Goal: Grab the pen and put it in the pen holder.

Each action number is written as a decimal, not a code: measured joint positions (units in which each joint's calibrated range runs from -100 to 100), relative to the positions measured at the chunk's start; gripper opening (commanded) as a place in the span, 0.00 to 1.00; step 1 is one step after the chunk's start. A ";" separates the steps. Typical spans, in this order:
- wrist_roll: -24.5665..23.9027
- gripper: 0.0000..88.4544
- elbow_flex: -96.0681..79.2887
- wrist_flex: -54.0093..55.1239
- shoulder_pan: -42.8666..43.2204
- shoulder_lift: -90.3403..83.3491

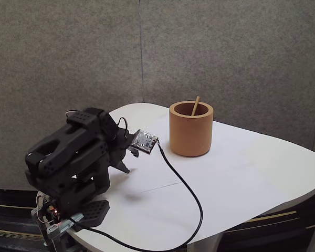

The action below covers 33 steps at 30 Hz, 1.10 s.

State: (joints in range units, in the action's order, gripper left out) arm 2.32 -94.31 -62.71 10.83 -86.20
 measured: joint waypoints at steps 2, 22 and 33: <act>-0.49 0.27 -0.27 -1.10 -0.29 0.00; -0.88 0.27 -2.26 -1.44 -0.07 -5.59; -0.88 0.27 -2.26 -1.44 -0.07 -5.59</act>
